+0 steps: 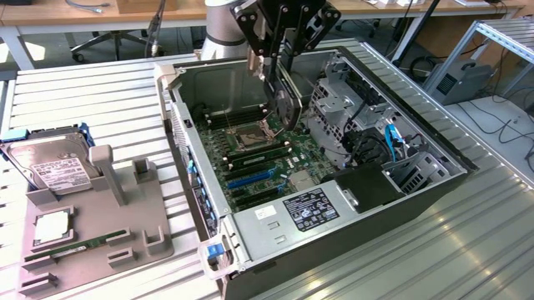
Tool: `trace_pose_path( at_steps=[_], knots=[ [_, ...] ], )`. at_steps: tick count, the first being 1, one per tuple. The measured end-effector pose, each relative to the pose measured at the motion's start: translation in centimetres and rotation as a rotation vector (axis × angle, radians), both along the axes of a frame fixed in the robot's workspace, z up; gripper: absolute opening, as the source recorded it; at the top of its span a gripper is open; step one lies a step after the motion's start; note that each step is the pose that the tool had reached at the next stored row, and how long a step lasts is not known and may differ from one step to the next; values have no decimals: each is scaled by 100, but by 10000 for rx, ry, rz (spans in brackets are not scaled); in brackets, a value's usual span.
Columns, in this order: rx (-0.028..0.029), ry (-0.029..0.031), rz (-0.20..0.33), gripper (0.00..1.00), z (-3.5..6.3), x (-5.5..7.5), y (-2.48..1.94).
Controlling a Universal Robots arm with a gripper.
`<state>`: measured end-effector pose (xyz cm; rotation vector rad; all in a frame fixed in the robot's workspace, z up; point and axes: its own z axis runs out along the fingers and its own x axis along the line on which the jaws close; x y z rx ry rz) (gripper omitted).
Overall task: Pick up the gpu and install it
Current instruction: 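Pick up the gpu and move the gpu toward the slot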
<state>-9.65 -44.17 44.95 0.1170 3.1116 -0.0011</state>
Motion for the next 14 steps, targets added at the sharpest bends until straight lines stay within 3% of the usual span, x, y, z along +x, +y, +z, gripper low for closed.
trace_pose_path(
  at_steps=[14],
  knots=[
    [0, 0, 0, 27, 0, 124, 0]
  ],
)
